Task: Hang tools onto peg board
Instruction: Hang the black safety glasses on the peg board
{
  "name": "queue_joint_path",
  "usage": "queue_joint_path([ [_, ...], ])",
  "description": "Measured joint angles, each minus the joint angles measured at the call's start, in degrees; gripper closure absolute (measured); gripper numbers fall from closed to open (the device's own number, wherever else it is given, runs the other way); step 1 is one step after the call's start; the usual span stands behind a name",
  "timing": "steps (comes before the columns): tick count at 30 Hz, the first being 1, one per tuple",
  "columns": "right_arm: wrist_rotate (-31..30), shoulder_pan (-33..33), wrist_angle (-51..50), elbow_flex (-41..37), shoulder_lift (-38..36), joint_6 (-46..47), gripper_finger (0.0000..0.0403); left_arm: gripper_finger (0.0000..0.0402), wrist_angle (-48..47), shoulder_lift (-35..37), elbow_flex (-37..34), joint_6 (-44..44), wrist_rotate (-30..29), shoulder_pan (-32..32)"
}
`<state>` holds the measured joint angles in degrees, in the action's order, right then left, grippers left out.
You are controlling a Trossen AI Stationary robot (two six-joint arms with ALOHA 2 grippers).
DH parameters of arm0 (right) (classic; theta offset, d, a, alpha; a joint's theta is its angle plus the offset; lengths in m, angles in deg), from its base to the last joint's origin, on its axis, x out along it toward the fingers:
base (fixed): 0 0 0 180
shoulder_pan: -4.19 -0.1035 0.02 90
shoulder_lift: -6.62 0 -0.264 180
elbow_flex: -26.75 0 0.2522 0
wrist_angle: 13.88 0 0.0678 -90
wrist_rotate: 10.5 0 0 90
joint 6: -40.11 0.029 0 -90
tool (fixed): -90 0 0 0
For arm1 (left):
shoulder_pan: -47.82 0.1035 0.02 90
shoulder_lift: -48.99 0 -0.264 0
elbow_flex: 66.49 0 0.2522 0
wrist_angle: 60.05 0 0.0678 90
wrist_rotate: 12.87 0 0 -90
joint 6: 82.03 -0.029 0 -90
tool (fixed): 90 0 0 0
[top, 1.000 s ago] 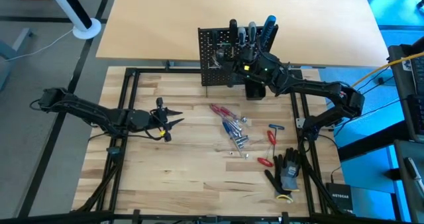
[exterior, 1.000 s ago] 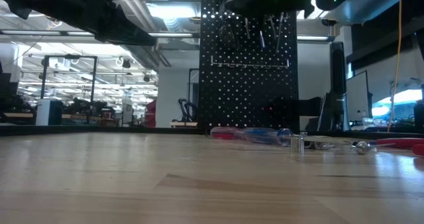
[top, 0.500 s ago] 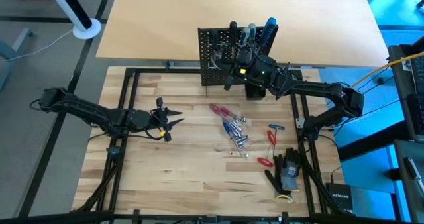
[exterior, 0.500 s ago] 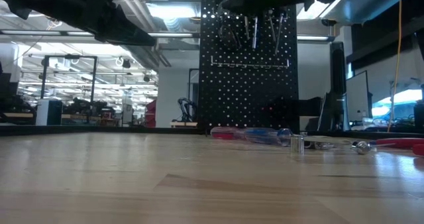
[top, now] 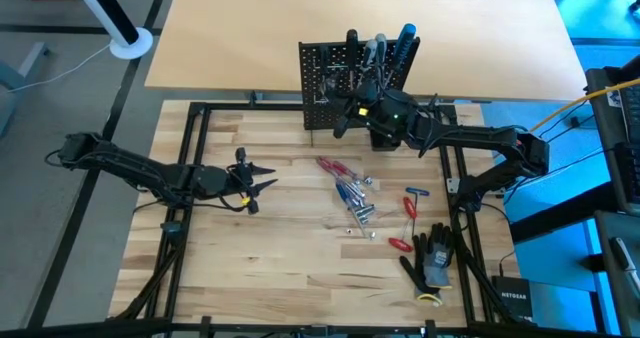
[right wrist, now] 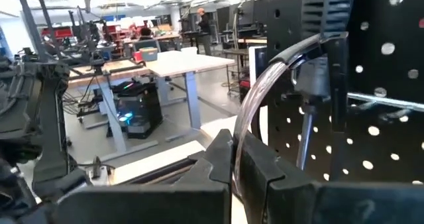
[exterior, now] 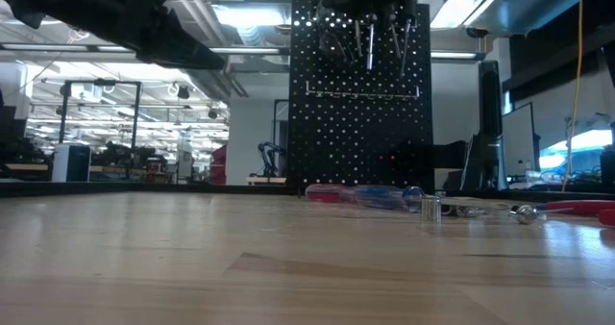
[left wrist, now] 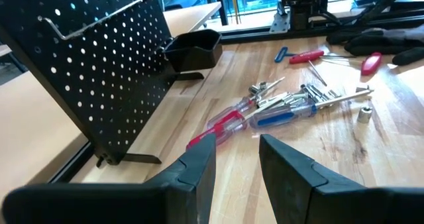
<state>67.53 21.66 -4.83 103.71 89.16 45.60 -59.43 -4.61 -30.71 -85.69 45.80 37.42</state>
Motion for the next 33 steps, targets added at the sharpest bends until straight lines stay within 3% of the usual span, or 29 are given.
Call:
queue_joint_path([
  [9,-7.9,0.1,-4.7,0.5,0.0,0.0,0.0391,0.0295,-0.5,0.0,0.0,0.4,0.0,0.0],
  [33,-8.3,2.1,-3.1,0.5,0.9,-0.1,0.0391,0.0295,1.2,0.0,0.0,0.3,0.0,0.0],
])
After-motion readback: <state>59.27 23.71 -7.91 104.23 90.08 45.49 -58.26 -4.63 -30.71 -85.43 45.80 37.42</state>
